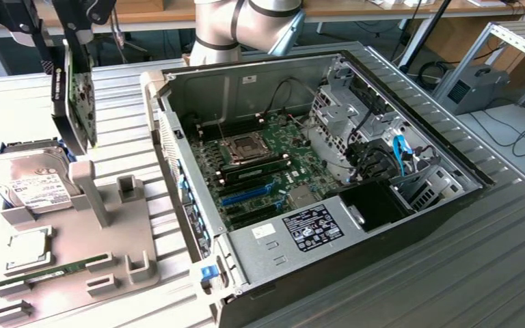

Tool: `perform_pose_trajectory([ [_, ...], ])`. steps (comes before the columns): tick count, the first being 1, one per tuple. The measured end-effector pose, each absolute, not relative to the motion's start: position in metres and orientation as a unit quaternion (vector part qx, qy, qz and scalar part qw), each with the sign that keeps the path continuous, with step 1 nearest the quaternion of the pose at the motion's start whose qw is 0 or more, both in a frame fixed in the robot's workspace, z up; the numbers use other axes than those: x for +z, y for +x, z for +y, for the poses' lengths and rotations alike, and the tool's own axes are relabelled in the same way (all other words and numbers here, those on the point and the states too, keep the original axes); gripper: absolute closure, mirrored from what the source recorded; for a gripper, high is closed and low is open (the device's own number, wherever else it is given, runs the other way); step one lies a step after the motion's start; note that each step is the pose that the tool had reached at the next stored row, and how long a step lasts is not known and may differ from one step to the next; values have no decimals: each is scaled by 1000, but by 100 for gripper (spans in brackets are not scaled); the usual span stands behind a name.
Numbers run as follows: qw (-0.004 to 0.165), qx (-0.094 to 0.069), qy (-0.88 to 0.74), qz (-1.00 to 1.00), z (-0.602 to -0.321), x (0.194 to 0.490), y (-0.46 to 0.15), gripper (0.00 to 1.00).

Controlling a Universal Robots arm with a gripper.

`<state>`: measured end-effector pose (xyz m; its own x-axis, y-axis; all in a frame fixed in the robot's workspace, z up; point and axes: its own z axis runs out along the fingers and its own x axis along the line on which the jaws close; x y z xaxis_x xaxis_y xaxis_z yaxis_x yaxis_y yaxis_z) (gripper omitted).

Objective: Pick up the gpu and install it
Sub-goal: 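Pick up the gpu and move the gpu toward the slot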

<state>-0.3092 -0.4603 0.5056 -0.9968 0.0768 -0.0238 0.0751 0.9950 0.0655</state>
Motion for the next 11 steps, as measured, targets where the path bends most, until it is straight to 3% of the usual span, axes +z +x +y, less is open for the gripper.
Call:
perform_pose_trajectory([
  [11,13,32,38,999,-460,497,-309,74],
])
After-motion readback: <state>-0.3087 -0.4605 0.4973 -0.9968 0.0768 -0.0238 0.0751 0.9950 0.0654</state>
